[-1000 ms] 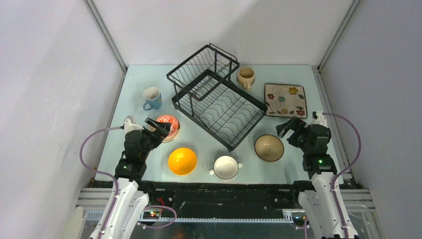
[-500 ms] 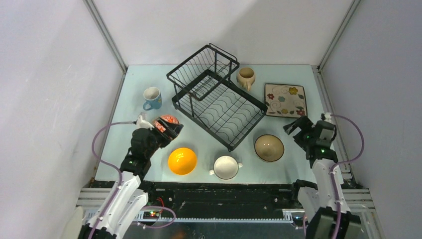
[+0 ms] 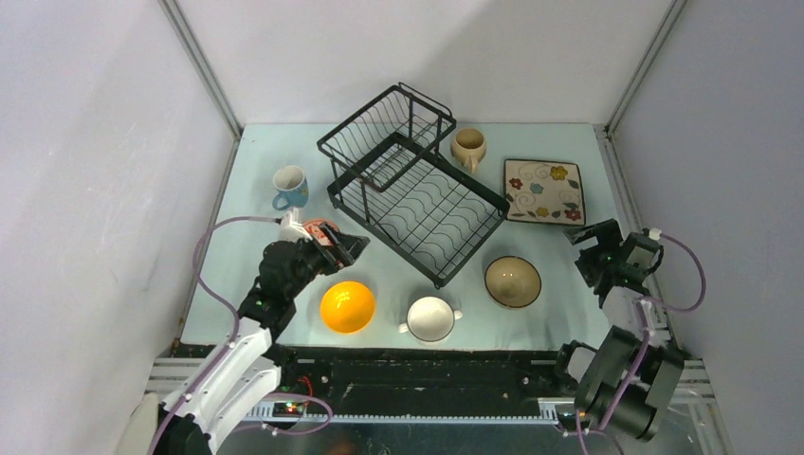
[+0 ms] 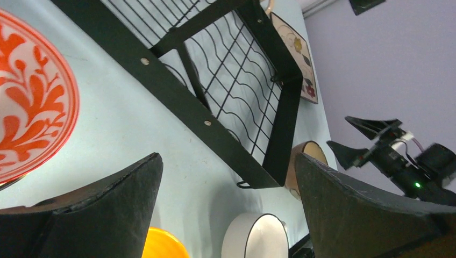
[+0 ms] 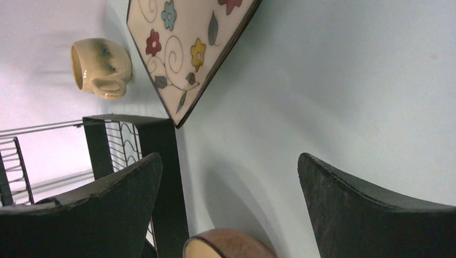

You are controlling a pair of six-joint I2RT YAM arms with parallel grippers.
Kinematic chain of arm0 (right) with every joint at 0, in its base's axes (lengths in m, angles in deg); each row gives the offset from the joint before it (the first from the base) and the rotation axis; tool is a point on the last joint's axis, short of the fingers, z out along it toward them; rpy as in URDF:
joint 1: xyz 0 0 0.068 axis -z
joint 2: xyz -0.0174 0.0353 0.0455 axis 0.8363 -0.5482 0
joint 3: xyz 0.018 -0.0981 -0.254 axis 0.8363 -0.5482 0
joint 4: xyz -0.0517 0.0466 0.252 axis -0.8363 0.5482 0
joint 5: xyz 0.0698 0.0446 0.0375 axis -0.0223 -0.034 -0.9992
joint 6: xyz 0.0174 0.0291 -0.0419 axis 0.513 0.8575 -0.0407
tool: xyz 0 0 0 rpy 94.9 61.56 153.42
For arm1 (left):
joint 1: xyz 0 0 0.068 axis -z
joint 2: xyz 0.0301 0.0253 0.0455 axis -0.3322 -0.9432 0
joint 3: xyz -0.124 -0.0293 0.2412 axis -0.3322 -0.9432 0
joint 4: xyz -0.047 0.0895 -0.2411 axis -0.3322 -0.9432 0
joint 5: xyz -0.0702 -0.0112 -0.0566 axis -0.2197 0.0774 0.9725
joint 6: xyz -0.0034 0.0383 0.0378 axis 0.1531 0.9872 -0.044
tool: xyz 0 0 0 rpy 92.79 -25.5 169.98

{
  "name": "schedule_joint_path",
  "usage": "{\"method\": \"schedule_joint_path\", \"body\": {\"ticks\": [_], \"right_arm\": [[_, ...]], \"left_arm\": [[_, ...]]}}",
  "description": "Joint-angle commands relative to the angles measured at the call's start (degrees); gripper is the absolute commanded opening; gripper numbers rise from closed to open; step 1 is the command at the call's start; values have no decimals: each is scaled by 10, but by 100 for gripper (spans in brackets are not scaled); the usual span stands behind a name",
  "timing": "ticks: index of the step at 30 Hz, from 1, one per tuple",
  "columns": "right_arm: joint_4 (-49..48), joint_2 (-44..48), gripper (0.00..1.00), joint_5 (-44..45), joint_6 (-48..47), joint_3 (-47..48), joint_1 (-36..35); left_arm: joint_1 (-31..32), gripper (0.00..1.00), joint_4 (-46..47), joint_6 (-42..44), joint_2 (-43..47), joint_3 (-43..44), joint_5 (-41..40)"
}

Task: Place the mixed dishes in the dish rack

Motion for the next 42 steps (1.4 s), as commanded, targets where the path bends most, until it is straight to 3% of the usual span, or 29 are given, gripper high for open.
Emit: {"method": "schedule_joint_path", "body": {"ticks": [1, 7, 13, 19, 28, 30, 32, 35, 38, 42], "right_arm": [[-131, -77, 100, 40, 63, -8, -31], [-248, -232, 100, 31, 102, 34, -58], [-419, -391, 92, 1, 192, 52, -56], [-499, -490, 85, -3, 238, 94, -48], [-384, -494, 84, 86, 209, 182, -81], [-392, -501, 78, 88, 212, 187, -81], [-396, -505, 65, 90, 208, 192, -82], [-397, -504, 29, 95, 190, 197, -84], [-385, -489, 4, 97, 165, 198, -83], [-364, -442, 0, 120, 136, 180, -85]], "left_arm": [[5, 100, 73, 34, -15, -5, 61], [6, 99, 76, 39, -8, -7, 70], [7, 99, 47, 51, 50, -19, 38], [7, 98, 14, 59, 78, -17, 14], [7, 99, 8, 64, 86, -15, -11], [7, 98, 7, 65, 83, -12, -13], [7, 98, 8, 65, 80, -12, -14], [7, 98, 8, 65, 76, -10, -14], [7, 98, 6, 65, 72, -7, -13], [7, 98, 3, 66, 74, -8, -11]]}}
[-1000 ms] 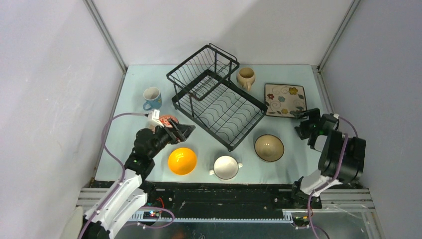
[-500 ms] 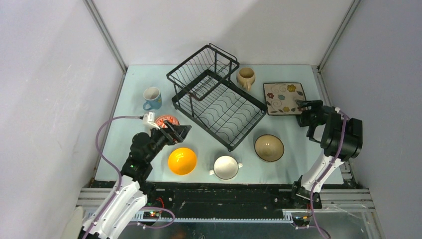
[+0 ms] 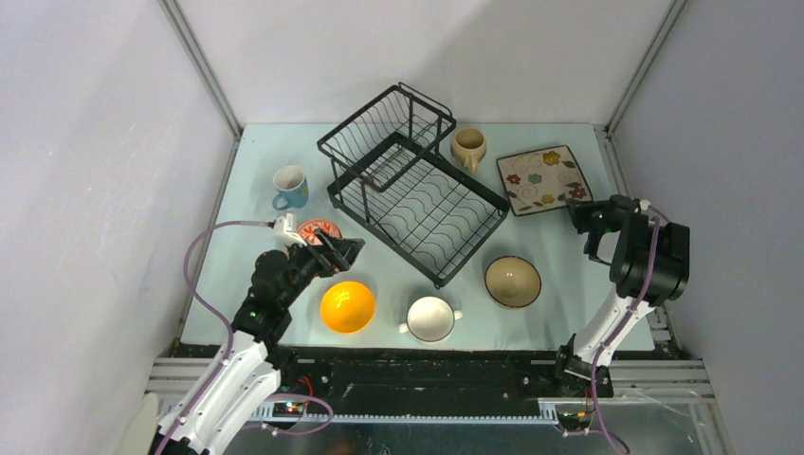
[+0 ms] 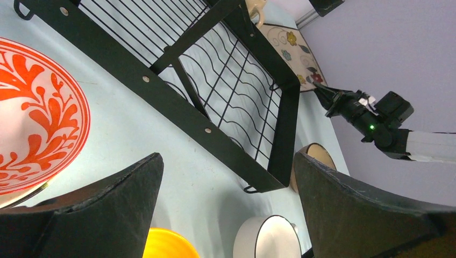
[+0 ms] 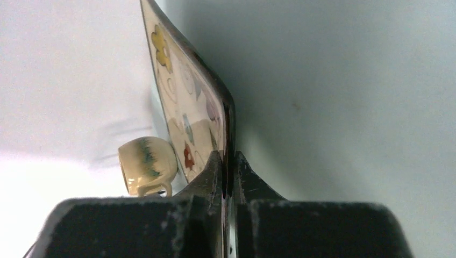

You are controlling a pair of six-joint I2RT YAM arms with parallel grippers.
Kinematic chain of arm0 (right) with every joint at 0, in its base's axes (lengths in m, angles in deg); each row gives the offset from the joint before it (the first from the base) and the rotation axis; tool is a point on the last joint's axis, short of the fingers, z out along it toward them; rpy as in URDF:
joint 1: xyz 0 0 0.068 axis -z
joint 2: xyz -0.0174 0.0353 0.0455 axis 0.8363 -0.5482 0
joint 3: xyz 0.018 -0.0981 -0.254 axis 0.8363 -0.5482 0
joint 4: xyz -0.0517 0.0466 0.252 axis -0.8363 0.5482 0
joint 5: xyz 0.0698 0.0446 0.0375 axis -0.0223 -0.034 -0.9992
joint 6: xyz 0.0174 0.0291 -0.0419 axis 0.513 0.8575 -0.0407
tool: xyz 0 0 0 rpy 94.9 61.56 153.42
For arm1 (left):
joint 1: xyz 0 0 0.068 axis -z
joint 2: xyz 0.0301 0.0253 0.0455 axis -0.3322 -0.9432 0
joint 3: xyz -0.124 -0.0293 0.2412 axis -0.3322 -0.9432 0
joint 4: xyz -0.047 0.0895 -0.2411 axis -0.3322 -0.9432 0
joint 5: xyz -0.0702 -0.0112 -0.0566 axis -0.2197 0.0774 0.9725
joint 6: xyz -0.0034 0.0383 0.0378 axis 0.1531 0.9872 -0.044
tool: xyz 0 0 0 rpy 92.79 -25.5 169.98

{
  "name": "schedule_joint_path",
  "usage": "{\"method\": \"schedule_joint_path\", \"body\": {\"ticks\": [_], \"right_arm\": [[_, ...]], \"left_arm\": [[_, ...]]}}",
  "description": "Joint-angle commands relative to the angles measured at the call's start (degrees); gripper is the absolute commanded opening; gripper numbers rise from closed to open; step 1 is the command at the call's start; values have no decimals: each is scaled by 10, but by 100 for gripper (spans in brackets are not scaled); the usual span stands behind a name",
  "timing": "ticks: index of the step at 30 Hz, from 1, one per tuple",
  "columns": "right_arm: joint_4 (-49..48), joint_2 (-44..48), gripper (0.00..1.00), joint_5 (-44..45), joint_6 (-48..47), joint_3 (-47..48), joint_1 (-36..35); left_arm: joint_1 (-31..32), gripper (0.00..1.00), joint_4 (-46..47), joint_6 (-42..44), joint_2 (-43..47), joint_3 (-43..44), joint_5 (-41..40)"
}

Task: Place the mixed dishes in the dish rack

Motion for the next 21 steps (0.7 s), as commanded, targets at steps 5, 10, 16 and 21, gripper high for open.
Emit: {"method": "schedule_joint_path", "body": {"ticks": [5, 10, 16, 21], "right_arm": [[56, 147, 0, 93, -107, -38, -11], [114, 248, 0, 167, -132, -53, -10], [167, 330, 0, 188, -150, -54, -5], [205, 386, 0, 206, -193, -54, -17]], "left_arm": [[4, 98, 9, 13, 4, 6, 0], [4, 98, 11, 11, 5, 5, 5], [4, 97, 9, 8, 12, 1, 10], [4, 97, 10, 2, 13, -3, 18]]}}
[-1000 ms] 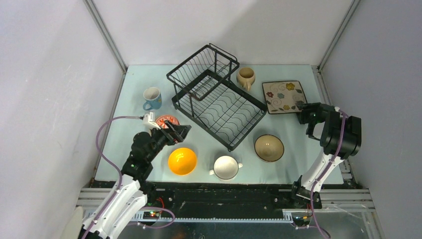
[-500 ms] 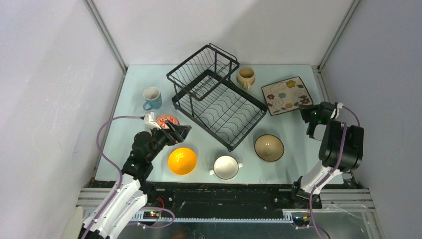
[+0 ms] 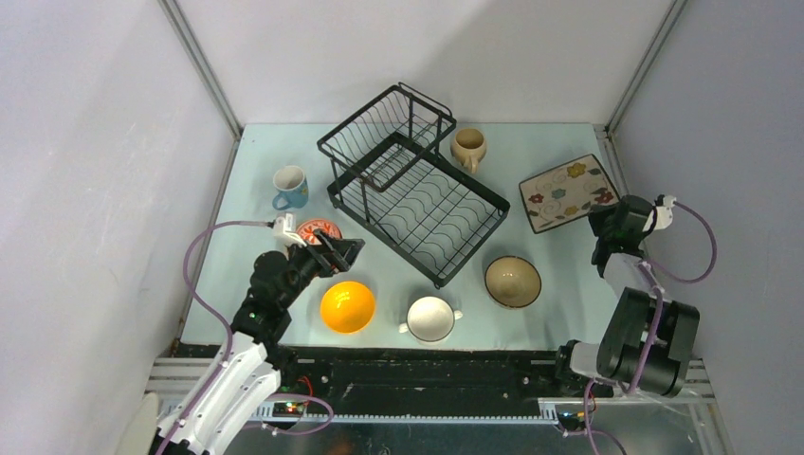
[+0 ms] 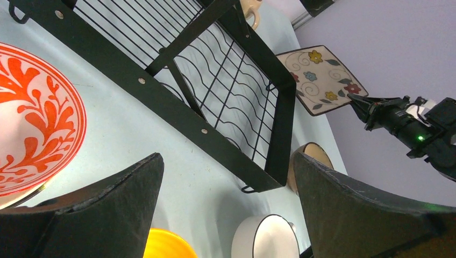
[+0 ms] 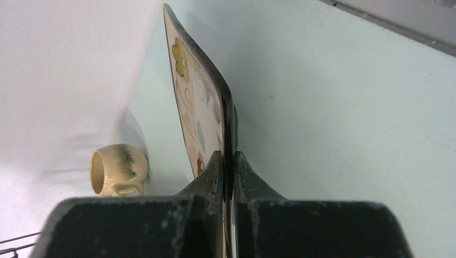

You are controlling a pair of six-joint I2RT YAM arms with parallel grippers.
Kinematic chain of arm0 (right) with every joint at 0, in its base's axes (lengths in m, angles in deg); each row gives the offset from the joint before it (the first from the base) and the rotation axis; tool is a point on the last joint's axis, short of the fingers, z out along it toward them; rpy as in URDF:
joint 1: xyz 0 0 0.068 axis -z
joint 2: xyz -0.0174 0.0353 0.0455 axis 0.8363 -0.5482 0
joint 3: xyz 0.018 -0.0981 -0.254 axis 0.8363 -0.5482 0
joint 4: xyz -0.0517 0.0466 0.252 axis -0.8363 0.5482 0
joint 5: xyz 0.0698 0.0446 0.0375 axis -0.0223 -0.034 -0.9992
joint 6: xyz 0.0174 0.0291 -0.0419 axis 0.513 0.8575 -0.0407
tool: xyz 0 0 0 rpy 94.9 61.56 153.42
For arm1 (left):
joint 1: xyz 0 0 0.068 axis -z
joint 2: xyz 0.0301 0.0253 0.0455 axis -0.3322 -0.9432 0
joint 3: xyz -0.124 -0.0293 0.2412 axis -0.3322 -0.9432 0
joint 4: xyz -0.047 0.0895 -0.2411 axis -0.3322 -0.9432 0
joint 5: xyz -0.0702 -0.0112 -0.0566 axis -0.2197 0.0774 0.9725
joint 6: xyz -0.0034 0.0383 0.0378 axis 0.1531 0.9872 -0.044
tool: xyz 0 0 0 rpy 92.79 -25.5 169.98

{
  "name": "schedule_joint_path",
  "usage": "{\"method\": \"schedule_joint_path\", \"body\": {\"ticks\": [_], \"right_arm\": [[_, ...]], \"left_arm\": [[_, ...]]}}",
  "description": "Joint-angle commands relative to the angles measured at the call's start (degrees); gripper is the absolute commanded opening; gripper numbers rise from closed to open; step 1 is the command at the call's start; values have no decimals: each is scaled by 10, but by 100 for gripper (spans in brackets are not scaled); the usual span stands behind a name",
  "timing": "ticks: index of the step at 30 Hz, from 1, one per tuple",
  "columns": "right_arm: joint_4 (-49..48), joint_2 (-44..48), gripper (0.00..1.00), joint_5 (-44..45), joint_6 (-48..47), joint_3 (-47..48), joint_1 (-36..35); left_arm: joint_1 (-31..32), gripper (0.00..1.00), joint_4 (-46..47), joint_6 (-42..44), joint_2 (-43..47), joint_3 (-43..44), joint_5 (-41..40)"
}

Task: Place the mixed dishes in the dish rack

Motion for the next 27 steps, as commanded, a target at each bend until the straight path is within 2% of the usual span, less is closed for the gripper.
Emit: {"method": "schedule_joint_path", "body": {"ticks": [1, 14, 27], "right_arm": [[-15, 79, 0, 48, -58, 10, -8], [38, 216, 0, 6, -86, 58, -27], [60, 285, 0, -74, -106, 65, -53]], "left_arm": [[4, 97, 12, -3, 5, -3, 16], [5, 96, 14, -10, 7, -3, 33], [7, 96, 21, -12, -6, 5, 47]]}}
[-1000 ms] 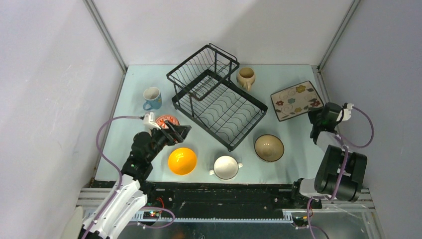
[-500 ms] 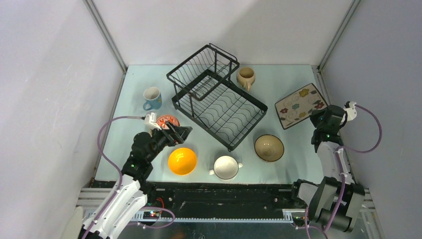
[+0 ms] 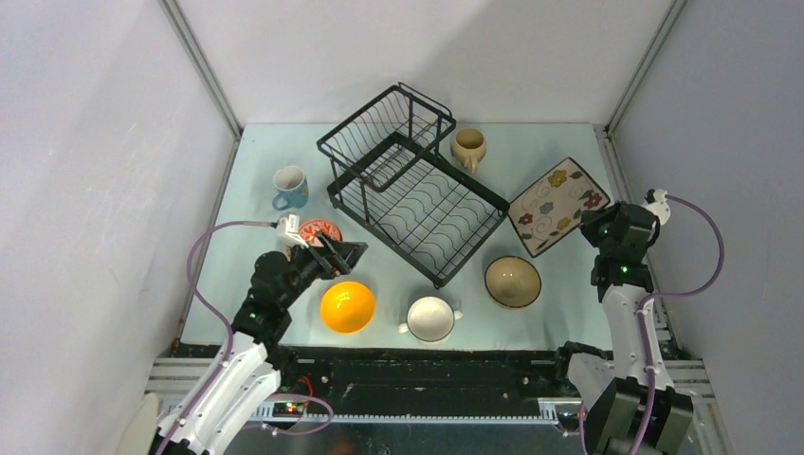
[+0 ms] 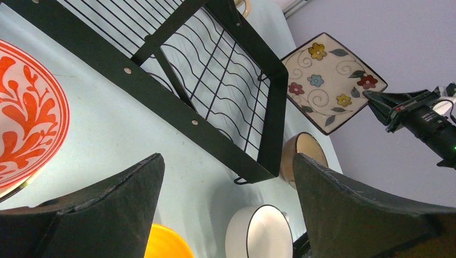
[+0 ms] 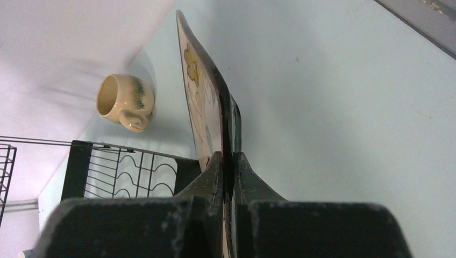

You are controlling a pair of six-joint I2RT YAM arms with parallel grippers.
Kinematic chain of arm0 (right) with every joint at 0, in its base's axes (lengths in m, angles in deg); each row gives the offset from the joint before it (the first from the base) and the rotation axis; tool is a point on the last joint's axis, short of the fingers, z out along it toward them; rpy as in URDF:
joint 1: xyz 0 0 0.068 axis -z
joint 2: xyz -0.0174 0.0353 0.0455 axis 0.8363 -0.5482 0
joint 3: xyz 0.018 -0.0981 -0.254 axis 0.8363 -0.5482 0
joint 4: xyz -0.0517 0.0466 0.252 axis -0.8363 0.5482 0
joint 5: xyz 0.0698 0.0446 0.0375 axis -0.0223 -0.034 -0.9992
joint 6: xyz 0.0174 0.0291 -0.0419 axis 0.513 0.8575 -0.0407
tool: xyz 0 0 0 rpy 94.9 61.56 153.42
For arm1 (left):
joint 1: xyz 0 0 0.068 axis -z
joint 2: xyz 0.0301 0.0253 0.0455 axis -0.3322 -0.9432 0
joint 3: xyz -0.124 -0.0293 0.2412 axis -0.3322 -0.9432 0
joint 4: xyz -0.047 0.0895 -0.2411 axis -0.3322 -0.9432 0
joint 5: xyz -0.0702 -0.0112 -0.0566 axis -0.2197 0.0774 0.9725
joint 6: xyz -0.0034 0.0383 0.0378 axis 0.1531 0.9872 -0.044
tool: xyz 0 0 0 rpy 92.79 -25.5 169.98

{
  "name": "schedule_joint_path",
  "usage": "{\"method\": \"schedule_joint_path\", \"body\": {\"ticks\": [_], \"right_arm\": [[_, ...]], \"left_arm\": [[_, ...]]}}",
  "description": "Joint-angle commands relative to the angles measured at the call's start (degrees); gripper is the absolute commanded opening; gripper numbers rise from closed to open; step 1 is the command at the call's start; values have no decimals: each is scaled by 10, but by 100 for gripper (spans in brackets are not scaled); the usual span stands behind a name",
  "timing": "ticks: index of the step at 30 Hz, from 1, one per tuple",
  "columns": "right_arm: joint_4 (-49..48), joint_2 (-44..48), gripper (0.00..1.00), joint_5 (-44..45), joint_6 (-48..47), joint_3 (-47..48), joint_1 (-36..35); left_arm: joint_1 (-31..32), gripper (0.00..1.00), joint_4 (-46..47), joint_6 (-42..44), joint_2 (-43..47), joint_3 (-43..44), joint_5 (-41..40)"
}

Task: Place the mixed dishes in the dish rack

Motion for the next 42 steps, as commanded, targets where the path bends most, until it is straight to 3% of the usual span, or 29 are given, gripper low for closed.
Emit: {"method": "schedule_joint_path", "body": {"ticks": [1, 5, 13, 16, 29, 42], "right_arm": [[-147, 53, 0, -58, 25, 67, -5], [-141, 72, 0, -52, 19, 69, -15], [-40, 105, 0, 152, 6, 104, -24], [-42, 123, 0, 164, -8, 115, -25], [1, 117, 0, -43, -13, 220, -44], [-25, 48, 0, -376, 121, 272, -65]], "left_arm": [[7, 96, 23, -2, -7, 9, 23], [14, 96, 31, -3, -18, 11, 29], [23, 96, 28, 1, -25, 15, 28], [27, 96, 28, 1, -30, 18, 27], [57, 99, 63, -10, -82, 48, 52], [72, 100, 114, -8, -127, 118, 73]]}}
